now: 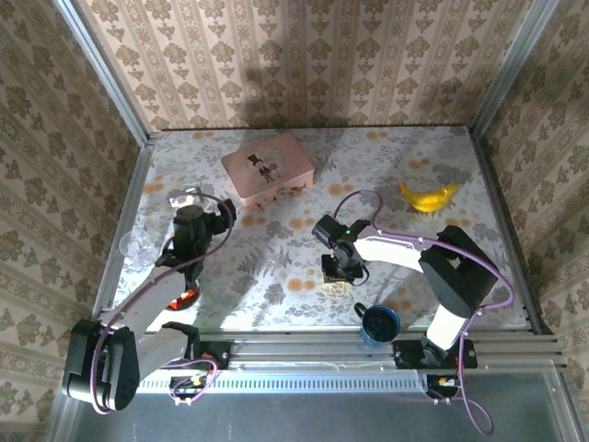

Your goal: Unlock the padlock with the key

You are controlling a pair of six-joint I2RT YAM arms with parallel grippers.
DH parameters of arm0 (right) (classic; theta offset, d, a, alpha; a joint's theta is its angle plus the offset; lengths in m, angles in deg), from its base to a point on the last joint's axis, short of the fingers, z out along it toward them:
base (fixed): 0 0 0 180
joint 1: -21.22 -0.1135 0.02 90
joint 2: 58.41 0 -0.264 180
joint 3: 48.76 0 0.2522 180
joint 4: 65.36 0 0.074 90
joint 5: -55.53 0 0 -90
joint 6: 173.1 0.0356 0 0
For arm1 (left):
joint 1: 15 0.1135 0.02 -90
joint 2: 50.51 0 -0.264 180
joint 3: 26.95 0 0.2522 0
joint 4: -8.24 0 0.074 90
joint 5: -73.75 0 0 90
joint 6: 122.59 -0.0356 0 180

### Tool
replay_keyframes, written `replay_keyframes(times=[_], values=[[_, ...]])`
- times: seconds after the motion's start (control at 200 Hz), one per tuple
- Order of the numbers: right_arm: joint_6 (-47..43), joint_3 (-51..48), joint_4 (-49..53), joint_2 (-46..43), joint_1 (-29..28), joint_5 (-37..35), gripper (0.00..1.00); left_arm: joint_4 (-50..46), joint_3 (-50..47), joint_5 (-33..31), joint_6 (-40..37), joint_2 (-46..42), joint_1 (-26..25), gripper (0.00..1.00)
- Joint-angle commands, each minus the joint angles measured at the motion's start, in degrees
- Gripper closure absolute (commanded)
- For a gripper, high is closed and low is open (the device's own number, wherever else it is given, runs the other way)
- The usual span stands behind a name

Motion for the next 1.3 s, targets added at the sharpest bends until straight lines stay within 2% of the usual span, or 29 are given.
replay_keyframes(times=[0.0, 0.325, 0.46, 0.725, 0.94, 1.295], values=[[1.6, 1.5, -0.3, 0.4, -0.3, 0.9, 0.72, 1.4, 1.2, 0.5, 1.0, 0.3, 0.5, 0.0], [3.7, 1.6, -1.1, 1.1, -0.3, -0.8, 0.71, 1.4, 1.7, 1.1, 0.5, 0.8, 0.5, 0.0], [4.0, 1.4, -0.9, 1.2, -0.3, -1.1, 0.78, 1.3, 1.8, 1.1, 0.2, 0.9, 0.6, 0.0], [4.6, 0.6, -1.2, 0.9, -0.2, -1.2, 1.0, 1.1, 2.0, 1.3, 0.0, 1.1, 0.6, 0.0], [4.6, 0.4, -2.2, -0.7, 0.0, -0.2, 1.0, 0.0, 2.8, 2.2, -0.2, 1.1, 0.7, 0.0], [5.0, 1.1, -2.3, -7.7, 0.7, -2.0, 1.0, -4.2, 6.5, 14.6, -2.3, 5.0, -0.3, 0.0]])
